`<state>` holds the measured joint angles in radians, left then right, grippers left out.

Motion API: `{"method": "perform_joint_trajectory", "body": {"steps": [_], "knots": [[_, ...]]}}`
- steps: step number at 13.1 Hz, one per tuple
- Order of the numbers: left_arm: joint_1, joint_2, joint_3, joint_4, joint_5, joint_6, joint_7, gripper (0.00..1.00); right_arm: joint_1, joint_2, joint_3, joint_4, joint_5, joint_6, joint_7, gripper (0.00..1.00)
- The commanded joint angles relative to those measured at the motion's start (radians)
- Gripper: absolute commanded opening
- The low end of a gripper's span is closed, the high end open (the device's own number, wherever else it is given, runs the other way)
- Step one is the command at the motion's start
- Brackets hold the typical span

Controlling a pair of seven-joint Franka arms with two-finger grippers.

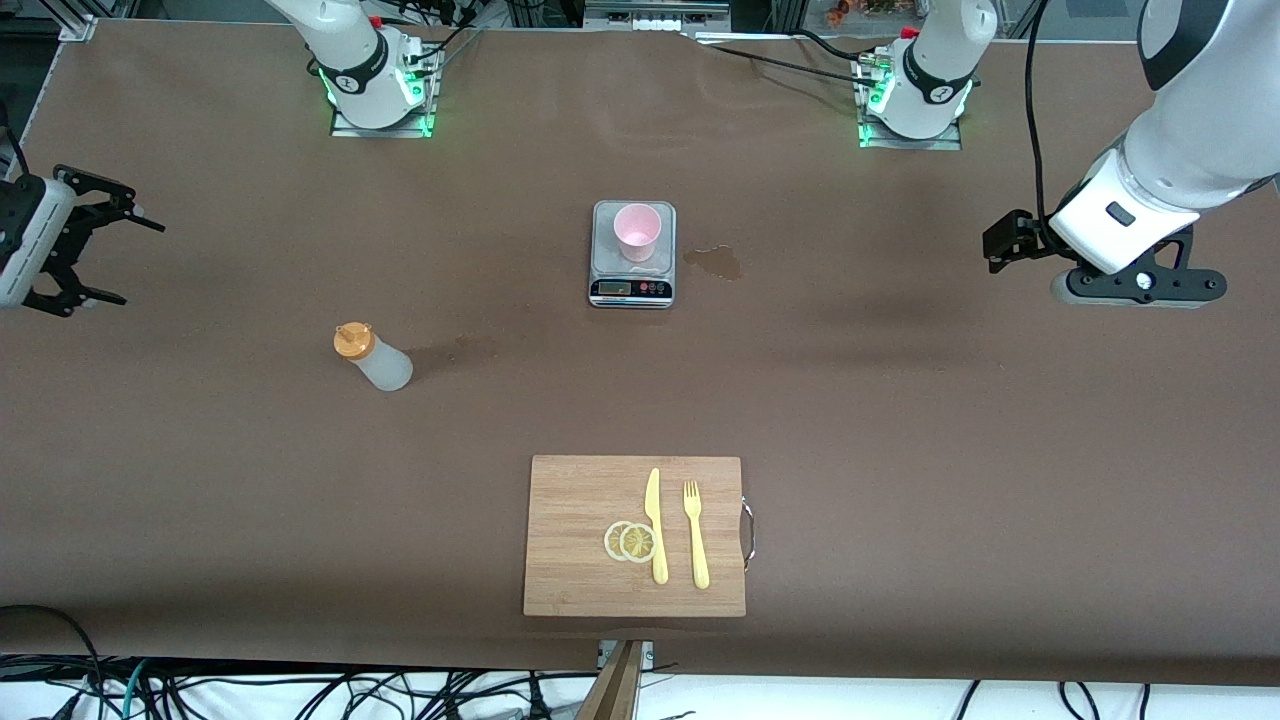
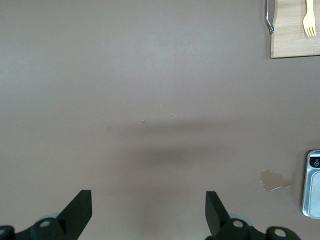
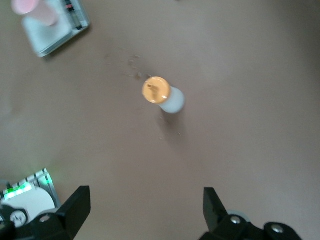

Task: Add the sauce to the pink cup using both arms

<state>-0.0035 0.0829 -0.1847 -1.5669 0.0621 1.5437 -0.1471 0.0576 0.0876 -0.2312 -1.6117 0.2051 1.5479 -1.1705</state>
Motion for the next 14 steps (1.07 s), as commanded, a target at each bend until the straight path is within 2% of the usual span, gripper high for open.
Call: {"method": "perform_joint_trajectory", "body": {"steps": [1, 3, 5, 7, 12, 14], "knots": [[0.008, -0.008, -0.005, 0.022, -0.039, -0.017, 0.069, 1.00, 0.048, -0.084, 0.001, -0.050, -0.096, 0.032, 0.290, 1.00], [0.008, -0.034, -0.009, -0.019, -0.039, 0.030, 0.075, 1.00, 0.093, -0.104, 0.001, -0.050, -0.147, 0.025, 0.525, 1.00], [0.013, -0.081, -0.009, -0.094, -0.039, 0.085, 0.083, 1.00, 0.126, -0.104, -0.002, -0.045, -0.153, 0.015, 0.713, 1.00], [0.028, -0.081, -0.007, -0.096, -0.039, 0.087, 0.151, 1.00, 0.149, -0.109, -0.003, -0.039, -0.153, -0.003, 0.862, 1.00], [0.030, -0.075, -0.005, -0.085, -0.034, 0.075, 0.143, 1.00, 0.154, -0.137, 0.004, -0.036, -0.196, -0.060, 1.041, 1.00], [0.030, -0.071, -0.005, -0.082, -0.033, 0.075, 0.141, 1.00, 0.153, -0.137, 0.018, -0.036, -0.217, -0.060, 1.046, 1.00]]}}
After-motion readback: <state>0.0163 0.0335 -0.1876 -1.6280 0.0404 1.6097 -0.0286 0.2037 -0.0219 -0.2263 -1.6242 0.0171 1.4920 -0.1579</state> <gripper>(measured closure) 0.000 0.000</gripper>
